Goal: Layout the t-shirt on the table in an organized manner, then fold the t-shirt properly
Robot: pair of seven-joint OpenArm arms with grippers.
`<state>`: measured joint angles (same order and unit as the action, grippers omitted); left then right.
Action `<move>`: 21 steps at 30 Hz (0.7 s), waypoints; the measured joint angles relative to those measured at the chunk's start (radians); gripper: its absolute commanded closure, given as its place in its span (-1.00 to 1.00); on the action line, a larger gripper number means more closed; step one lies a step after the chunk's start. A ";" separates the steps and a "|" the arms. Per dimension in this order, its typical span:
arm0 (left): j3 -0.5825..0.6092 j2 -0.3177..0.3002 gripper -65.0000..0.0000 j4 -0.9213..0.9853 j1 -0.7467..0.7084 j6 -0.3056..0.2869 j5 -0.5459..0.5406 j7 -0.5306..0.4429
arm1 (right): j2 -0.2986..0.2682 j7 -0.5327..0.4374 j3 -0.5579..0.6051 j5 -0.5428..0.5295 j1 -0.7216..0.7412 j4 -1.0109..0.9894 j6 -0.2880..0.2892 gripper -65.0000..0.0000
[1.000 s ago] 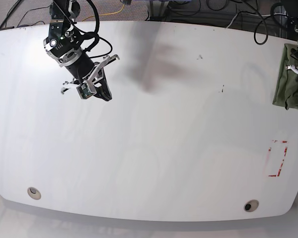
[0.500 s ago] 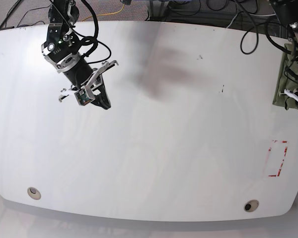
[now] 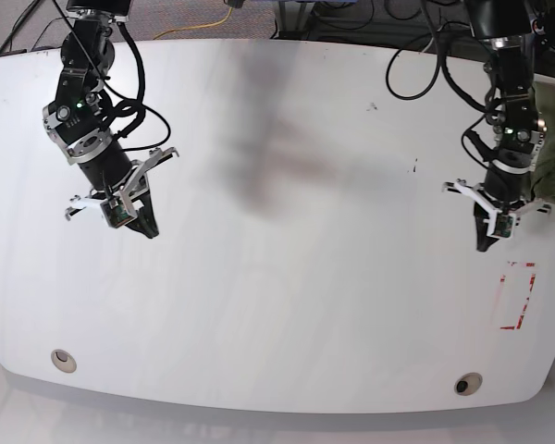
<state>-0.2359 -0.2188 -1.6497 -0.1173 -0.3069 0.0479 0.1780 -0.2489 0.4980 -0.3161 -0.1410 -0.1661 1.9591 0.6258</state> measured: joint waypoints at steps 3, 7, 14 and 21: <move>0.054 0.039 1.00 -0.028 0.001 0.000 0.000 -0.003 | -0.006 -0.032 -0.041 0.000 0.001 -0.024 0.001 0.95; 0.106 0.083 1.00 -0.068 -0.003 -0.007 0.000 -0.003 | -0.005 -0.130 -0.082 0.005 -0.002 -0.079 0.018 0.95; 0.177 0.113 1.00 -0.162 -0.062 0.002 0.003 -0.010 | 0.008 -0.322 -0.136 0.006 -0.050 -0.187 0.028 0.95; 0.240 0.115 1.00 -0.235 -0.163 -0.006 0.003 -0.005 | 0.063 -0.512 -0.185 0.008 -0.143 -0.230 0.026 0.95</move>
<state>0.0040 -0.1040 -1.8843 -0.2806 -0.3126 0.0513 0.1734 -0.1856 -0.0135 -0.5011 -0.1333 -0.3088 1.7290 0.6518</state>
